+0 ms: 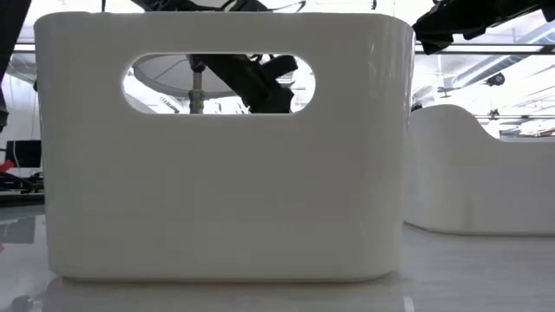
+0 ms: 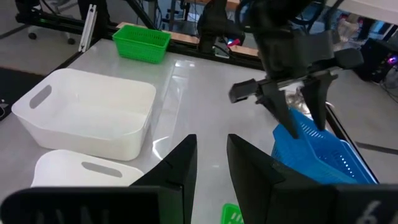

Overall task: Stack baskets by color
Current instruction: Stack the bottom blue bin on the stacked blue bins

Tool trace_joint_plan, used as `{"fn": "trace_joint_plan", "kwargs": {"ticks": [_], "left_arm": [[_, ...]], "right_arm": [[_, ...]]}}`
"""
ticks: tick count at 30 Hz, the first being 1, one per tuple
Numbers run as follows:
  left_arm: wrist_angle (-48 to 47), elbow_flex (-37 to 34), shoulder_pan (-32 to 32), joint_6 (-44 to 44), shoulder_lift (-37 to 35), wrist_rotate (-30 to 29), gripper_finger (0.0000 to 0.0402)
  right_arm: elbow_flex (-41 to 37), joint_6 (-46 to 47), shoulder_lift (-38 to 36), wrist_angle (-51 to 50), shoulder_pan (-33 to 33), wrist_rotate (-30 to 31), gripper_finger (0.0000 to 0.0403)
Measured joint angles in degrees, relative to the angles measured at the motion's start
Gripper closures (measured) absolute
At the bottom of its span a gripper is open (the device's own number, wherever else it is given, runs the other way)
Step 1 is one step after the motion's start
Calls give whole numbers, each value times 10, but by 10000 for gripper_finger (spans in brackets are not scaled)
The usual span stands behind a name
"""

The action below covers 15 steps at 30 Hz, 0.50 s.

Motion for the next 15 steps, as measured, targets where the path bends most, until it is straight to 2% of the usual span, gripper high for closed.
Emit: {"fn": "trace_joint_plan", "kwargs": {"ticks": [3, 7, 15], "left_arm": [[0, 0, 8, -3, 0, 21, 248], [-2, -1, 14, -5, 1, 67, 283], [-7, -2, 15, -4, 12, 69, 370]], "right_arm": [[0, 0, 0, 0, 0, 0, 321], [0, 0, 0, 0, 0, 0, 321], [0, 1, 0, -1, 0, 0, 321]]}}
